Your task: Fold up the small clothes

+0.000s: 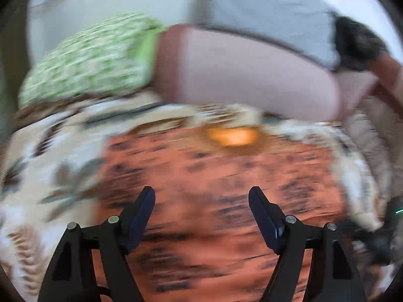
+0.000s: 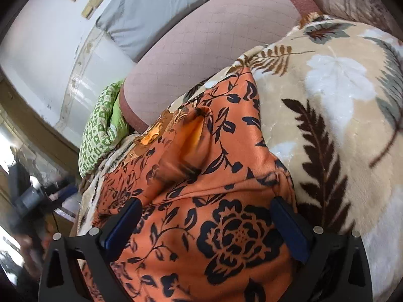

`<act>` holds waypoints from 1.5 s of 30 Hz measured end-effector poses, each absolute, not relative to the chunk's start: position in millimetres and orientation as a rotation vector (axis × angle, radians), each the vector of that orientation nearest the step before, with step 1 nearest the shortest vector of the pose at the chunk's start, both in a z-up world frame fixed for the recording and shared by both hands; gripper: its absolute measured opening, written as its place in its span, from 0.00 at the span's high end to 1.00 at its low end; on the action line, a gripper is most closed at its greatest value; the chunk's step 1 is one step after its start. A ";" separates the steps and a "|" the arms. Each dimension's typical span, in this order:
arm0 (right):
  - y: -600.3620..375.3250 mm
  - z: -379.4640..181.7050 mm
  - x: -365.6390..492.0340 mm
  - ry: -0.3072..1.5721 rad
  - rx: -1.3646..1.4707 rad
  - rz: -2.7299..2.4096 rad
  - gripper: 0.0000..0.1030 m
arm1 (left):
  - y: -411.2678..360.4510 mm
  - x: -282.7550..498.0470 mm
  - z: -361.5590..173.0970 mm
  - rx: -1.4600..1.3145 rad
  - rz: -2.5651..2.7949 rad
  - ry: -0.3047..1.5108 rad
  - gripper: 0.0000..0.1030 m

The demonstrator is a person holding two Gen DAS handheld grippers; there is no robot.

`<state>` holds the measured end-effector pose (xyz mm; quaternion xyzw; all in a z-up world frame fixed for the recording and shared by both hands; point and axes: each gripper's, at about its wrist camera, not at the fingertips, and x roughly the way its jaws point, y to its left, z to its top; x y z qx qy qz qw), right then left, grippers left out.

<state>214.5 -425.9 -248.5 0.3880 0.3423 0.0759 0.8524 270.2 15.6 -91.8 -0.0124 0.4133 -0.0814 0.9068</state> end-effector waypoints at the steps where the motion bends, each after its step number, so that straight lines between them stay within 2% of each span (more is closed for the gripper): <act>1: -425.2 -244.7 215.3 0.720 0.844 0.186 0.01 | 38.6 272.5 -101.3 -0.028 -0.121 0.878 0.25; 7: -426.2 -202.9 261.9 0.741 0.808 0.202 0.01 | 91.7 283.7 -163.4 -0.096 -0.010 0.978 0.25; 11: -430.5 -216.7 316.6 0.928 0.794 0.140 0.05 | 105.7 289.3 -185.9 -0.167 -0.024 0.999 0.25; 12: -428.7 -224.5 325.6 0.977 0.785 0.131 0.18 | 109.2 287.7 -189.2 -0.185 -0.028 0.993 0.25; 13: -426.7 -232.3 331.8 1.021 0.778 0.122 0.38 | 109.8 282.9 -190.1 -0.187 -0.035 0.968 0.25; 14: -423.7 -235.8 335.4 1.049 0.767 0.109 0.48 | 109.7 282.4 -190.6 -0.176 -0.041 0.959 0.24; 15: -418.6 -236.1 338.4 1.076 0.725 0.081 0.67 | 109.4 280.3 -191.4 -0.160 -0.050 0.947 0.24; 18: -400.3 -217.4 341.2 1.083 0.571 0.060 0.85 | 111.3 277.7 -196.3 -0.163 -0.073 0.925 0.22; 21: -374.6 -173.3 340.7 0.999 0.340 0.017 0.88 | 114.9 275.7 -196.0 -0.188 -0.092 0.917 0.19; 24: -358.1 -146.2 333.9 0.891 0.145 -0.063 0.88 | 117.2 274.2 -195.2 -0.198 -0.102 0.909 0.19; 27: -369.5 -186.2 344.9 0.979 0.132 -0.126 0.88 | 119.1 271.9 -187.2 -0.209 -0.104 0.930 0.19; 29: -378.4 -225.4 347.8 1.068 0.200 -0.092 0.84 | 123.3 263.8 -167.2 -0.268 -0.127 0.888 0.19; 32: -386.7 -225.8 335.9 1.006 0.256 -0.056 0.80 | 117.2 267.1 -136.1 -0.257 -0.160 0.820 0.19; 34: -398.0 -226.0 333.2 1.026 0.341 -0.008 0.62 | 106.4 284.1 -129.2 -0.206 -0.147 0.811 0.19; 36: -403.2 -219.9 328.8 1.023 0.367 0.012 0.46 | 96.9 305.4 -145.8 -0.116 -0.099 0.883 0.19; 38: -402.3 -207.1 323.0 0.984 0.364 -0.020 0.46 | 94.4 331.6 -190.3 0.055 0.064 1.043 0.17; 39: -402.0 -201.8 318.6 0.962 0.374 -0.036 0.46 | 98.4 334.2 -199.7 0.050 0.066 1.060 0.15; 41: -412.8 -183.0 305.5 0.880 0.435 -0.052 0.45 | 107.5 330.1 -197.2 0.016 0.066 1.007 0.14; 45: -420.8 -172.1 317.2 0.812 0.634 0.155 0.32 | 104.9 331.4 -196.1 0.052 0.077 1.002 0.12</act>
